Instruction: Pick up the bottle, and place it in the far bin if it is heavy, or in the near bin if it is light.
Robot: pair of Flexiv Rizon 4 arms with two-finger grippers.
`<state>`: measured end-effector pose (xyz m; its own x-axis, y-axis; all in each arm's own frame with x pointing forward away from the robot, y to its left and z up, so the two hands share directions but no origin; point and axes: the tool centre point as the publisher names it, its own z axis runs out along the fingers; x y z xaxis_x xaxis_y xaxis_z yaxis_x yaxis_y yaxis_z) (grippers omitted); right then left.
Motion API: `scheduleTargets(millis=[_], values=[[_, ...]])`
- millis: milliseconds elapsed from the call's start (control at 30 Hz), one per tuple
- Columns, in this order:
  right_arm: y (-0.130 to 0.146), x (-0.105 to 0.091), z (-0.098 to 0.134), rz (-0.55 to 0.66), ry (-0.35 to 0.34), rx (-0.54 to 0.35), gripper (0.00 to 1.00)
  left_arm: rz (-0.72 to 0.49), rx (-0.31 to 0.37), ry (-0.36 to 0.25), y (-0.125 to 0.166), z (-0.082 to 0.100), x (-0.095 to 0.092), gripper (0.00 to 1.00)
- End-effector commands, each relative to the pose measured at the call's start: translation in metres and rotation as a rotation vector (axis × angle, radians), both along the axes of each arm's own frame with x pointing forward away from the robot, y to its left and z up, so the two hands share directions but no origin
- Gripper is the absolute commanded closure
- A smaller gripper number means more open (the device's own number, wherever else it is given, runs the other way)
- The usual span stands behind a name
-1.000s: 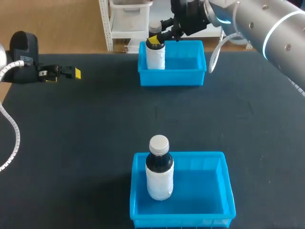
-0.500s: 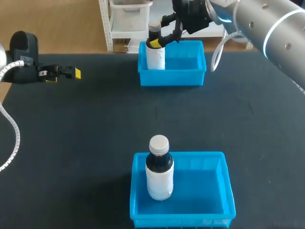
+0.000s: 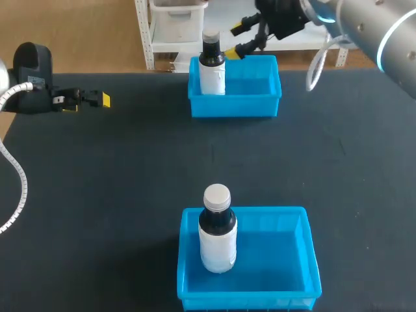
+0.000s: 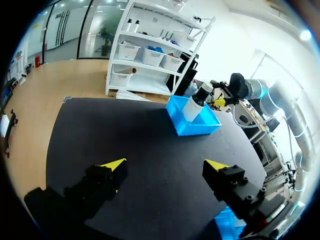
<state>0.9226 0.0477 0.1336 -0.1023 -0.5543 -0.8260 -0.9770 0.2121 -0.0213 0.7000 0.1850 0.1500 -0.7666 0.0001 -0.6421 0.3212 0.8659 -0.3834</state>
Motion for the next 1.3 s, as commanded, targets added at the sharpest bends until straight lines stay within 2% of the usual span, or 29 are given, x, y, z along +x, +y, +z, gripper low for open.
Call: scheduleTargets(millis=[33,300,533,800,1100,1300], values=[[-0.029,0.001,0.007,0.157,0.134,0.028,0.00,0.000,0.000,0.000,0.000,0.000,0.000,0.00],[-0.076,-0.010,0.021,0.023,0.128,0.044,0.00,0.000,0.000,0.000,0.000,0.000,0.000,0.00],[-0.100,-0.037,0.034,-0.014,0.112,0.055,0.00,0.000,0.000,0.000,0.000,0.000,0.000,0.00],[-0.116,-0.070,0.047,-0.081,0.069,0.058,0.00,0.000,0.000,0.000,0.000,0.000,0.000,0.00],[-0.126,-0.098,0.055,-0.126,0.029,0.043,0.00,0.000,0.000,0.000,0.000,0.000,0.000,0.00],[-0.132,-0.113,0.055,-0.171,0.005,-0.008,0.00,0.000,0.000,0.000,0.000,0.000,0.000,0.00]])
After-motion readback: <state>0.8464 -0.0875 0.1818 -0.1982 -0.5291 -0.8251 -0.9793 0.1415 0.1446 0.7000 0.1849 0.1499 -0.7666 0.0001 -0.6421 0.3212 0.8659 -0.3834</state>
